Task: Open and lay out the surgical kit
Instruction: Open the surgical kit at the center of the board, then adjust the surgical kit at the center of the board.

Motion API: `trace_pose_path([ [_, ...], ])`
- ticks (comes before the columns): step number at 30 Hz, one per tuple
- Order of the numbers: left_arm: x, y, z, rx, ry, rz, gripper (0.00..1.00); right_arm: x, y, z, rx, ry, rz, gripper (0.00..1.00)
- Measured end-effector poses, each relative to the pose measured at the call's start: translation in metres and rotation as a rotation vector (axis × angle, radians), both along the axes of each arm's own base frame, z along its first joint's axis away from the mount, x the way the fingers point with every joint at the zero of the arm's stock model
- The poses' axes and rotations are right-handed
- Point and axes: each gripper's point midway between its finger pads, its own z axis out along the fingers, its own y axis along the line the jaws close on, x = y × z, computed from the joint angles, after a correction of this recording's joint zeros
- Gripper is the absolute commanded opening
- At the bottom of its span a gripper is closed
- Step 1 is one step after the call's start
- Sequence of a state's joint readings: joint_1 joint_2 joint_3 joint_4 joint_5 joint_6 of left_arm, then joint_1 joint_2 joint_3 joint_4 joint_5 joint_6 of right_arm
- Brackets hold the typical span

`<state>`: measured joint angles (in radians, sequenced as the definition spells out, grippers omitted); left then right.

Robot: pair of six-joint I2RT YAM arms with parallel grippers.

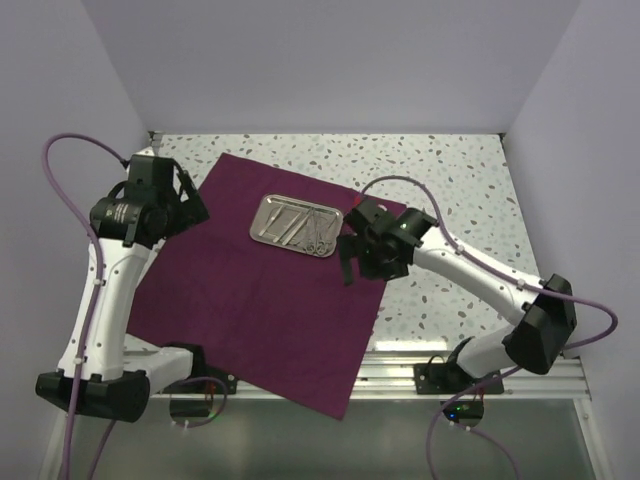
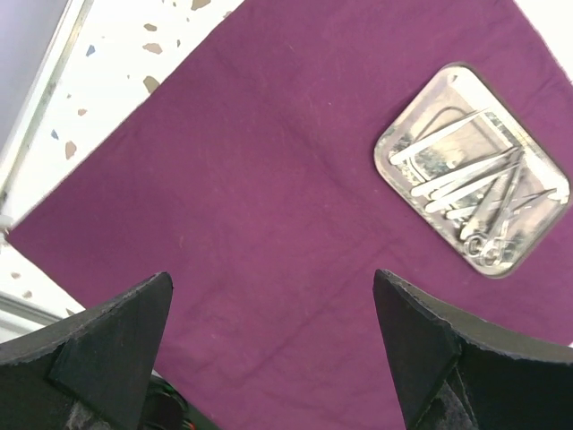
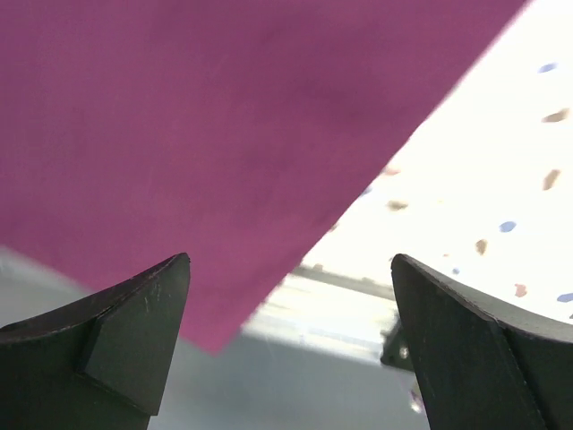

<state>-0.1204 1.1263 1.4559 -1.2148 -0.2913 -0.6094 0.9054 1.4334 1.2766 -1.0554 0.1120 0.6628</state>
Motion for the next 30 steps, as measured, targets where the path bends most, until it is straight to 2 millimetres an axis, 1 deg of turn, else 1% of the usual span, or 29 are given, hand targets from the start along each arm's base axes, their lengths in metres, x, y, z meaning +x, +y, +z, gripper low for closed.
trace_pose_path([
  [2,0.01,-0.001,-0.008,0.018,0.022,-0.024,0.98,0.03,-0.019,-0.002,-0.007,-0.002,-0.116,0.98],
  [4,0.019,-0.002,-0.014,0.029,0.036,-0.048,0.98,0.056,-0.028,-0.004,-0.018,0.004,-0.194,0.97],
  [6,0.03,-0.005,-0.018,0.033,0.041,-0.078,0.98,0.083,-0.033,-0.01,-0.016,0.011,-0.256,0.94],
  [9,0.044,-0.011,-0.023,0.027,0.025,-0.117,0.98,0.13,-0.047,-0.028,-0.031,0.032,-0.36,0.92],
  [12,0.05,-0.018,-0.028,0.006,0.014,-0.154,0.98,0.172,-0.065,-0.046,-0.056,0.053,-0.451,0.91],
  [15,0.052,-0.024,-0.037,-0.013,0.015,-0.181,0.98,0.205,-0.082,-0.061,-0.085,0.055,-0.513,0.91],
  [18,0.05,-0.027,-0.052,-0.027,0.041,-0.196,0.98,0.225,-0.091,-0.07,-0.102,0.059,-0.541,0.91],
  [22,0.046,-0.03,-0.064,-0.036,0.071,-0.211,0.98,0.244,-0.097,-0.079,-0.122,0.058,-0.563,0.91],
  [25,0.047,-0.03,-0.065,-0.033,0.069,-0.22,0.98,0.251,-0.103,-0.085,-0.15,0.054,-0.578,0.91],
  [30,0.05,-0.03,-0.066,-0.031,0.064,-0.219,0.98,0.254,-0.115,-0.1,-0.192,0.077,-0.6,0.88],
])
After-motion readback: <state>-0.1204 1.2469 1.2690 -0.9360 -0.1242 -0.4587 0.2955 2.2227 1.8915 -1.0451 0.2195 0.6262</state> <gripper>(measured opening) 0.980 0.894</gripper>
